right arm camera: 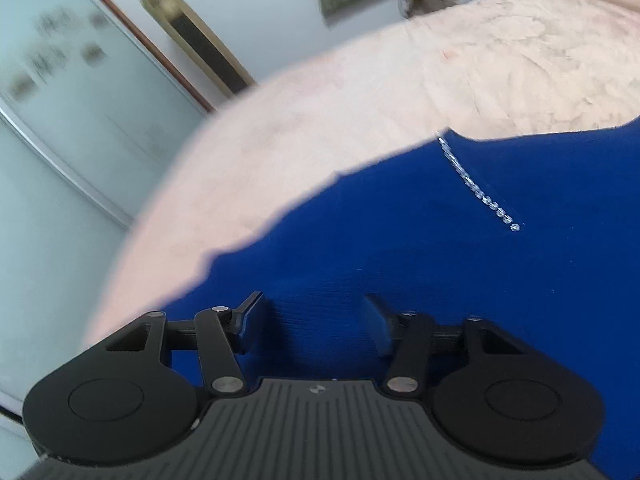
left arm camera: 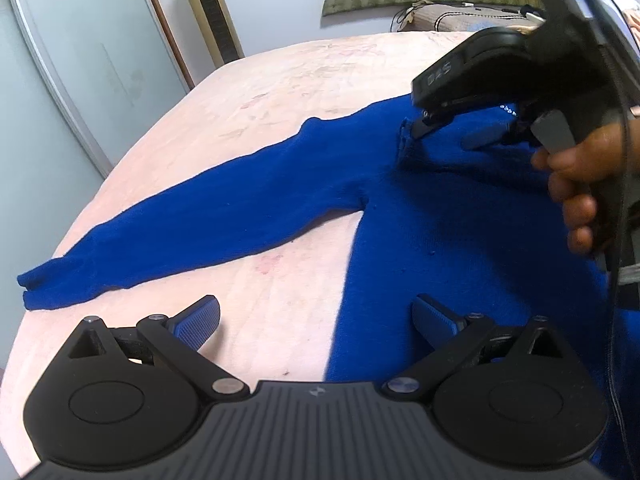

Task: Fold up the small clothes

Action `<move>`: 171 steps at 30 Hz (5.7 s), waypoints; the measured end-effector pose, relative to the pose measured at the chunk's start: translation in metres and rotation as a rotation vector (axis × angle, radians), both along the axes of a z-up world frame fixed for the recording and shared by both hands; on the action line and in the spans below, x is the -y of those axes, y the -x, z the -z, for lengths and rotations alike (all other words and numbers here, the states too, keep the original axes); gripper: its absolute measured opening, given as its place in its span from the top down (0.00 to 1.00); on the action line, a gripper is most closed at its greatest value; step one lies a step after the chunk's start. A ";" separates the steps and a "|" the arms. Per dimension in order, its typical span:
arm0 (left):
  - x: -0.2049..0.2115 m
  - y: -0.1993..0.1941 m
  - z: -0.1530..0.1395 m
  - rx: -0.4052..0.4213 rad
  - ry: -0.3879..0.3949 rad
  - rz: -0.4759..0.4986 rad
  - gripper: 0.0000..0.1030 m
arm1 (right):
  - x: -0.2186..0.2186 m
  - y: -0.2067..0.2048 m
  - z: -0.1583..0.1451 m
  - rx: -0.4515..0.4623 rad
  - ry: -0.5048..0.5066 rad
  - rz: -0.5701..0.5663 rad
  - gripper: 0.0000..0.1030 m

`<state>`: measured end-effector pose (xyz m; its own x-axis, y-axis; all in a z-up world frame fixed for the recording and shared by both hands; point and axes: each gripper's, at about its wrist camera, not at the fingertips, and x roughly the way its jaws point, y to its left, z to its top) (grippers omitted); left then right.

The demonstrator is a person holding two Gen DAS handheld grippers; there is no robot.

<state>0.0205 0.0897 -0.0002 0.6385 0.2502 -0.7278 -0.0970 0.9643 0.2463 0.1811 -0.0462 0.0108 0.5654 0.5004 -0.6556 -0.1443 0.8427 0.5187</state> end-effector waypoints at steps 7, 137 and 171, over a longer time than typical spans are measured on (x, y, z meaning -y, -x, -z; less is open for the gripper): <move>-0.013 -0.004 0.003 -0.015 0.019 -0.038 0.00 | -0.007 0.028 -0.034 0.152 0.044 -0.062 0.45; 0.179 0.010 0.012 0.055 -0.018 0.182 0.00 | 0.222 0.227 0.042 0.241 0.606 0.437 0.01; 0.123 0.016 -0.016 0.097 0.023 0.089 0.00 | 0.165 0.239 0.005 0.297 0.513 0.321 0.00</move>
